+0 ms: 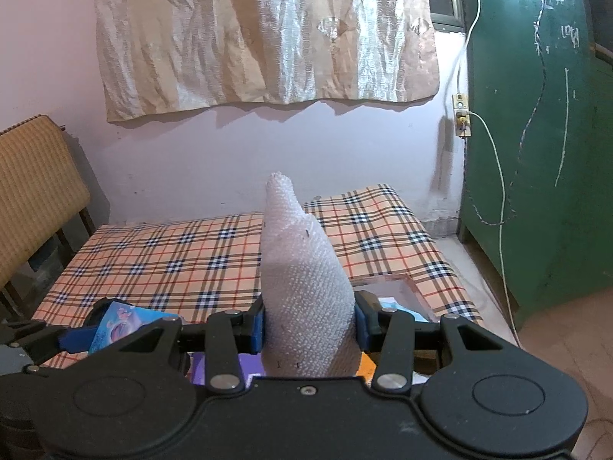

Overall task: Organize soft objects
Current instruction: 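Carry the blue tissue box and white towel with both tools to the tray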

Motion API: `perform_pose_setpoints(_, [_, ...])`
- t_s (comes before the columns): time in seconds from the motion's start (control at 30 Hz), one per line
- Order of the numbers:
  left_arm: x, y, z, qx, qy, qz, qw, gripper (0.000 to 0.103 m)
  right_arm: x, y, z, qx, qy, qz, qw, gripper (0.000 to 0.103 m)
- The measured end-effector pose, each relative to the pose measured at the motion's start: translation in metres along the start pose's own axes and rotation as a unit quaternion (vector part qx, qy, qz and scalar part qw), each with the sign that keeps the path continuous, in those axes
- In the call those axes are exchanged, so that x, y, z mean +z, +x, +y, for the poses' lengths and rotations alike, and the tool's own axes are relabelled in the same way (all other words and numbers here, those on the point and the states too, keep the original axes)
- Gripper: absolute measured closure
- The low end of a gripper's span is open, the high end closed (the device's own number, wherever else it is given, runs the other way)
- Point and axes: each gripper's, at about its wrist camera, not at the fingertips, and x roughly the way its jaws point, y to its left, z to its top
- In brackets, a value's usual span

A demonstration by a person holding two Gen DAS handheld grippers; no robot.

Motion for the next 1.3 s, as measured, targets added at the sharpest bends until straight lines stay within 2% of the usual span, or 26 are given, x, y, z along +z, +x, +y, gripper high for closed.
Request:
perform_pose_setpoints(0.7, [-0.005, 0.020, -0.027, -0.019, 0.017, 0.017, 0.9995, 0.027, -0.009, 0.005, -0.037, -0.017, 0.018, 0.012, 1.000, 0.051])
perform_pose_setpoints(1.3, [-0.009, 0.041, -0.032, -0.027, 0.012, 0.035, 0.9990, 0.027, -0.015, 0.028, -0.049, -0.010, 0.018, 0.038, 0.999, 0.050])
